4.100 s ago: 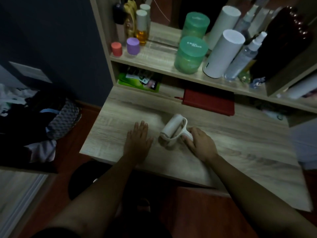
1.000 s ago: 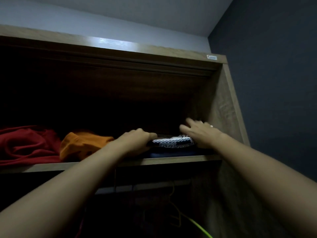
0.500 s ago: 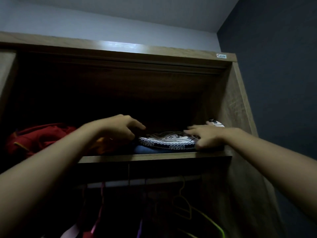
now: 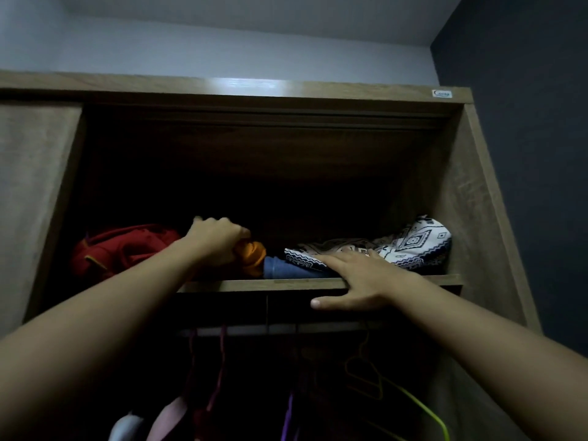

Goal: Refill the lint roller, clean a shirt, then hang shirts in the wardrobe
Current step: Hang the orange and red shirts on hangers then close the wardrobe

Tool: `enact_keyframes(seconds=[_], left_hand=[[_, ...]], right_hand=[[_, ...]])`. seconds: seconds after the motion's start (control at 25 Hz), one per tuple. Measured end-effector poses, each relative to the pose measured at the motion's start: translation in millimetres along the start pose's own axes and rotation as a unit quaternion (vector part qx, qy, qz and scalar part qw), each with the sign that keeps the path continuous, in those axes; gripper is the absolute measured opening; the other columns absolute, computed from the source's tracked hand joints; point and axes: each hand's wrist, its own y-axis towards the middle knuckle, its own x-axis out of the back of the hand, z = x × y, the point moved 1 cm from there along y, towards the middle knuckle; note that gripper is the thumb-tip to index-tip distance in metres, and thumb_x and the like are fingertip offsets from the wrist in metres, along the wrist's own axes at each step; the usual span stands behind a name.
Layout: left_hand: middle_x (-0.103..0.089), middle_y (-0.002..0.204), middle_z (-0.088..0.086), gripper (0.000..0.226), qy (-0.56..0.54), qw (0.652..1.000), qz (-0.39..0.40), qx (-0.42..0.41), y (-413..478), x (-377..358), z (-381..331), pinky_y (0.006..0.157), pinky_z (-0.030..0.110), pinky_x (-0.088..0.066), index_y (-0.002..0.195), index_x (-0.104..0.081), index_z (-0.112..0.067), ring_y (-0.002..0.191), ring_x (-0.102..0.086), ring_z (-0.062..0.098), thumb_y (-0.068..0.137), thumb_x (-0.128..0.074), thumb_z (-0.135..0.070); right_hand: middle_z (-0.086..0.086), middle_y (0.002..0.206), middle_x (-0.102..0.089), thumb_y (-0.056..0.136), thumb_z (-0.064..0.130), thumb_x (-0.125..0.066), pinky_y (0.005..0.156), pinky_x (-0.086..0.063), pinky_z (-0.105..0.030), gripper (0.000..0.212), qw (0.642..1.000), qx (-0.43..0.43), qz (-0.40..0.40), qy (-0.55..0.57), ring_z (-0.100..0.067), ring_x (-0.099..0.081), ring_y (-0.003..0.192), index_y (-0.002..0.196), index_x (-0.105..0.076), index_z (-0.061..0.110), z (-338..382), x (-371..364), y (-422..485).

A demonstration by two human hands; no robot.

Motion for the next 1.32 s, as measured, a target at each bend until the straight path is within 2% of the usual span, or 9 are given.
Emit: enact_keyframes(seconds=[0.24,0.44,0.6,0.76,0.88,0.96,1.12,1.2,1.32], left_hand=[[-0.060,0.108,0.011,0.041,-0.089,0.949,-0.302,0.031,-3,45,26,0.078,0.049,-0.045,0.124,-0.046,-0.023,0.096,-0.060,0.038,0.084,-0.053,-0.017],[-0.062,0.113,0.011,0.044,-0.161,0.885,-0.437,0.026,-35,89,37,0.072,0.050,-0.051,0.121,-0.052,-0.020,0.099,-0.058,0.039,0.078,-0.057,-0.016],[-0.069,0.100,0.008,0.039,-0.251,0.838,-0.483,0.038,-74,115,40,0.073,0.044,-0.051,0.109,-0.058,-0.023,0.093,-0.063,0.034,0.070,-0.056,-0.026],[-0.062,0.080,-0.002,0.035,-0.359,0.840,-0.396,0.091,-120,130,49,0.068,0.027,-0.043,0.099,-0.063,-0.024,0.082,-0.062,0.023,0.065,-0.062,-0.028],[-0.063,0.074,-0.005,0.025,-0.466,0.829,-0.290,0.109,-155,107,46,0.067,0.034,-0.051,0.080,-0.061,-0.030,0.076,-0.062,0.019,0.057,-0.069,-0.038],[-0.067,0.075,-0.001,0.034,-0.537,0.795,-0.238,0.151,-178,78,35,0.075,0.043,-0.055,0.076,-0.062,-0.032,0.078,-0.065,0.021,0.047,-0.067,-0.047],[-0.067,0.084,0.001,0.029,-0.619,0.749,-0.123,0.200,-236,19,0,0.080,0.044,-0.055,0.084,-0.059,-0.026,0.082,-0.065,0.019,0.061,-0.074,-0.034],[-0.063,0.090,0.001,0.027,-0.647,0.730,-0.053,0.215,-263,2,-7,0.075,0.038,-0.054,0.093,-0.053,-0.024,0.085,-0.062,0.016,0.075,-0.073,-0.029],[-0.061,0.091,0.005,0.023,-0.542,0.824,0.037,0.159,-289,-16,-1,0.071,0.035,-0.051,0.099,-0.047,-0.019,0.084,-0.061,0.021,0.088,-0.058,-0.036]], right_hand=[[0.002,0.150,-0.032,0.068,0.081,-0.044,0.111,-0.027,-0.036,0.097,0.999,0.031,-0.018,-0.004,-0.021,-0.031,0.135,0.146,-0.015,0.031,-4,0,3],[0.001,0.154,-0.024,0.072,0.066,-0.054,0.113,-0.023,-0.038,0.097,0.999,0.030,-0.035,-0.029,-0.022,-0.023,0.139,0.148,-0.006,0.030,-7,-9,7],[0.002,0.159,-0.004,0.045,0.099,-0.013,0.117,-0.007,-0.042,0.119,0.998,0.006,-0.052,0.036,-0.020,-0.007,0.146,0.143,0.015,0.040,0,-3,-11],[0.028,0.146,-0.011,0.048,0.096,-0.034,0.113,-0.021,-0.035,0.106,0.927,0.020,-0.216,0.307,0.003,-0.014,0.136,0.137,0.004,0.053,51,24,-59],[0.036,0.125,-0.030,0.051,0.088,-0.048,0.085,-0.037,-0.014,0.085,0.880,0.085,-0.282,0.373,0.013,-0.035,0.118,0.126,-0.020,0.058,103,54,-107],[0.035,0.121,-0.032,0.052,0.084,-0.053,0.079,-0.039,-0.011,0.081,0.880,0.089,-0.244,0.399,0.015,-0.037,0.113,0.122,-0.026,0.056,137,67,-129],[0.019,0.130,-0.043,0.067,0.069,-0.060,0.099,-0.044,-0.030,0.076,0.927,0.037,-0.063,0.368,-0.002,-0.045,0.118,0.129,-0.031,0.037,191,41,-141],[0.010,0.121,-0.057,0.082,0.051,-0.059,0.096,-0.048,-0.032,0.048,0.921,0.024,0.002,0.388,-0.006,-0.056,0.108,0.123,-0.046,0.031,209,17,-146],[-0.001,0.103,-0.067,0.094,0.032,-0.048,0.089,-0.050,-0.034,0.021,0.903,-0.075,-0.002,0.422,-0.018,-0.063,0.097,0.104,-0.063,0.021,207,-1,-149]])
